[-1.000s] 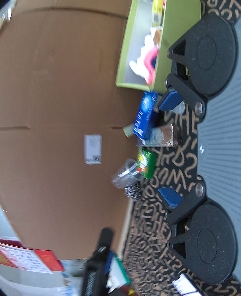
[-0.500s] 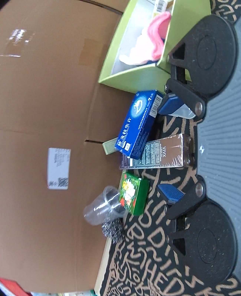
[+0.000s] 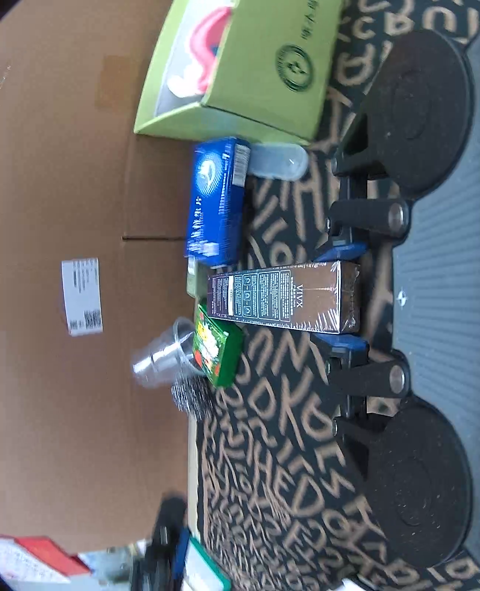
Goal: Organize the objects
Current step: 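Grasp the steel wool with left tool while right grasps dark VIVX box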
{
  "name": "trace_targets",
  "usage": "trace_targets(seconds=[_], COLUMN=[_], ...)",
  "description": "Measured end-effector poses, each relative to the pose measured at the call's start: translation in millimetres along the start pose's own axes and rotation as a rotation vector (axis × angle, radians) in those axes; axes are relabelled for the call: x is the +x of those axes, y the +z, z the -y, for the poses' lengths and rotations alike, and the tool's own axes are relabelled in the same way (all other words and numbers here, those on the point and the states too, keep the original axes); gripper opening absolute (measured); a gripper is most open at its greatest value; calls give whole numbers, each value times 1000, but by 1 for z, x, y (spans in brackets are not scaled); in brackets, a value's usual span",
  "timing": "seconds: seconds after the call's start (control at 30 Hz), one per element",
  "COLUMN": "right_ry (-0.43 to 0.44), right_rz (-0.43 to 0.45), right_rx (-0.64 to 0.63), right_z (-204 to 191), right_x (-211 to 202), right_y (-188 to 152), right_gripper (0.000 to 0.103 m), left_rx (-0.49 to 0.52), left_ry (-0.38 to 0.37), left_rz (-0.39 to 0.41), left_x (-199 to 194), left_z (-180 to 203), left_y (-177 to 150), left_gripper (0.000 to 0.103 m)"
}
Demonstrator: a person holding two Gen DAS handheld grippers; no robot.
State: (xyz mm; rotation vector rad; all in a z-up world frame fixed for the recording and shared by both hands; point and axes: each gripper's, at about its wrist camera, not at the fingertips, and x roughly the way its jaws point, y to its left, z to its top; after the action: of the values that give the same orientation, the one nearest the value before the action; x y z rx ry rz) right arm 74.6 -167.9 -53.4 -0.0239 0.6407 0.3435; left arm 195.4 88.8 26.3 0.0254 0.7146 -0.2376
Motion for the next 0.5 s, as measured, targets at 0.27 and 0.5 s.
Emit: trace_targets(seconds=[0.27,0.5], right_ry=[79,107], right_rz=[1,4], right_rx=[-35,-3], right_z=[-16,-12], right_x=[-17,-16], right_y=[-14,-15], right_gripper=[44,51], left_rx=[61,96], left_ry=[6,28], left_rz=[-39,-30], left_x=[53,89], left_z=[9,12], left_y=[11,11], left_gripper=[103,84])
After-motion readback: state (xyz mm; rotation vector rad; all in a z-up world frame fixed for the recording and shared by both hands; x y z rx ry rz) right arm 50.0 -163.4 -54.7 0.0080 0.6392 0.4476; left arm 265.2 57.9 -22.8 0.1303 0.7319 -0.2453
